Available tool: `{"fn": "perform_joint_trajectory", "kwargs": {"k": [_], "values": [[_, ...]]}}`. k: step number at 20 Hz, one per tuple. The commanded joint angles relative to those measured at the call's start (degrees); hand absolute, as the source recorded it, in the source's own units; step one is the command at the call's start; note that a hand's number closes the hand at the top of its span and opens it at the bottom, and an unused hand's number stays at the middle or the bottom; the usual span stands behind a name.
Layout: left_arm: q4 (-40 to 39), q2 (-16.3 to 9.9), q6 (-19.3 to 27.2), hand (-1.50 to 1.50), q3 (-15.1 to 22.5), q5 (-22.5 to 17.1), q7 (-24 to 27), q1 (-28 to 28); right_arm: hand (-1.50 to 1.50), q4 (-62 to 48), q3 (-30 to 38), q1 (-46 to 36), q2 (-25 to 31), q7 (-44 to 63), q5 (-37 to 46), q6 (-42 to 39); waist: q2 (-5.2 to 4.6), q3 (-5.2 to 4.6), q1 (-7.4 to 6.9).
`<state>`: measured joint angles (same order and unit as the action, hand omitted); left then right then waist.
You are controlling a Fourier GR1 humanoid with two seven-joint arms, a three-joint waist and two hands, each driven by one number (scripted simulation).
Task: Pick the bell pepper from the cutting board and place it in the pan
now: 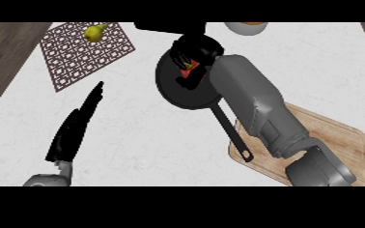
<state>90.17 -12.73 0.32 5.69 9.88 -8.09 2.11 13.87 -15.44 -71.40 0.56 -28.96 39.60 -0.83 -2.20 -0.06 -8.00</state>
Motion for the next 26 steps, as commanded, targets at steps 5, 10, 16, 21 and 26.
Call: {"fn": "perform_joint_trajectory", "kwargs": {"k": [5, 10, 16, 21, 26], "values": [[-0.57, 0.45, -1.20, 0.00, 0.89, -0.02, -1.11, 3.25, -1.50, -6.08, 2.16, 1.58, -0.54, 7.19, -7.45, -14.14, -0.56, 0.01, -2.68], [-2.34, 0.49, -1.13, 0.00, 0.78, 0.35, 0.62, 3.10, -1.50, -4.10, 6.89, 4.13, -0.55, 5.04, -15.11, -15.84, -0.49, 0.10, -3.15], [-1.82, 0.99, -0.59, 0.00, 0.73, 0.60, -1.30, 3.50, -1.50, -2.95, 13.21, 4.44, -0.55, 3.21, -23.85, -9.55, -0.22, 0.16, -2.41], [-4.09, 0.35, 0.10, 0.00, -0.65, 0.93, 1.84, 2.50, -1.50, -4.14, 19.61, 0.56, -0.55, 7.15, -30.12, -4.26, -0.51, 0.05, -0.70], [-1.32, 0.82, 0.61, 0.00, -0.67, 0.69, -0.71, 1.73, -1.50, -5.53, 23.80, 0.16, 3.21, 7.76, -32.68, -2.37, -0.69, 0.15, 1.06]]}}
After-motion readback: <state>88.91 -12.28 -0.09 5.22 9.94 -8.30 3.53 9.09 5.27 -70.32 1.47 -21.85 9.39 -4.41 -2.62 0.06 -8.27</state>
